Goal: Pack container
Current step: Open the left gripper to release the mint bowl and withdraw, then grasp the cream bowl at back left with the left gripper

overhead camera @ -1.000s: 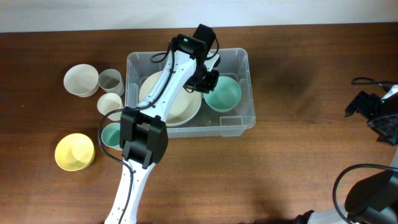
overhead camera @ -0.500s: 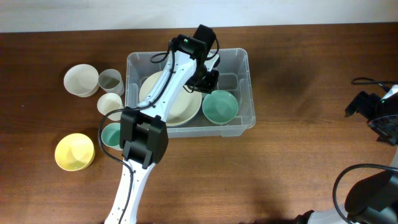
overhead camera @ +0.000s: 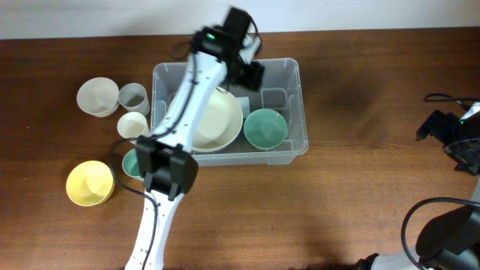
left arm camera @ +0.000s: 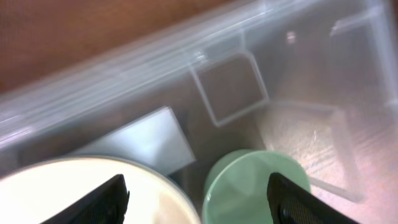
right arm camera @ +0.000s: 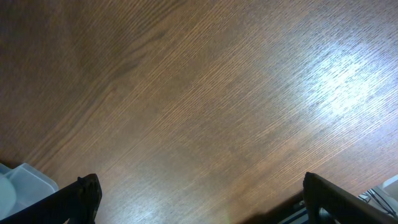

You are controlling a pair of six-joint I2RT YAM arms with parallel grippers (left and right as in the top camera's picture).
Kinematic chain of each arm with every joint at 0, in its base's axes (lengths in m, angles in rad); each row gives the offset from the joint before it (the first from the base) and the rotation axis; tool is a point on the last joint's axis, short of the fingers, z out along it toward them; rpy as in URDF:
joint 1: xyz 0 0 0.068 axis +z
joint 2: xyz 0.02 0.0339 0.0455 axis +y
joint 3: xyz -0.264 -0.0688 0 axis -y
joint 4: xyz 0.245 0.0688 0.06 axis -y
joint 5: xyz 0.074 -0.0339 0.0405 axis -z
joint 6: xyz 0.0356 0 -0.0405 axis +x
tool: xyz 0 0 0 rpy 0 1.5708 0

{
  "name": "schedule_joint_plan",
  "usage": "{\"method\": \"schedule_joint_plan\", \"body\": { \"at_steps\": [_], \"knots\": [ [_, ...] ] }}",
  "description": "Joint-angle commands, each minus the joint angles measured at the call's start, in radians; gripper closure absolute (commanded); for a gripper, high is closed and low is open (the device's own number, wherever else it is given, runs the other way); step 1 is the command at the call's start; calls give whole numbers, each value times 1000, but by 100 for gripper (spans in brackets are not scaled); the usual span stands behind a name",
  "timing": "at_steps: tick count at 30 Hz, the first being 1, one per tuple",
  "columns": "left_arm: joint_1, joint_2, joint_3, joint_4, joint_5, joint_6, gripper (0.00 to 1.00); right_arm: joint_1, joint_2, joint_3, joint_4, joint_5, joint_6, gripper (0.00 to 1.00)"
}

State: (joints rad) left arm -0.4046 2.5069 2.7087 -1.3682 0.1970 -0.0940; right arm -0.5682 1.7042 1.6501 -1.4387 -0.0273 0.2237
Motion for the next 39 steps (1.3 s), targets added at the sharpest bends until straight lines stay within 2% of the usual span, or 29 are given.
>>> {"method": "schedule_joint_plan", "body": {
  "at_steps": [1, 3, 6, 14, 20, 25, 31, 39],
  "knots": [
    [89, -2, 198, -89, -66, 14, 26, -2, -13, -1, 0, 2, -6, 1],
    [138, -2, 297, -167, -90, 5, 26, -2, -13, -1, 0, 2, -7, 1],
    [238, -2, 432, -275, -94, -2, 19, -2, -13, -1, 0, 2, -7, 1],
    [543, -19, 397, -319, -89, -109, 18, -2, -13, -1, 0, 2, -6, 1],
    [703, -19, 262, -319, -90, -195, 18, -2, -13, -1, 0, 2, -6, 1],
    [786, -19, 101, -275, -89, -201, 18, -2, -13, -1, 0, 2, -6, 1],
    [813, -19, -126, -121, -89, -201, 18, -2, -13, -1, 0, 2, -6, 1],
    [813, -19, -304, 46, -89, -201, 18, -2, -13, -1, 0, 2, -7, 1]
  ]
}}
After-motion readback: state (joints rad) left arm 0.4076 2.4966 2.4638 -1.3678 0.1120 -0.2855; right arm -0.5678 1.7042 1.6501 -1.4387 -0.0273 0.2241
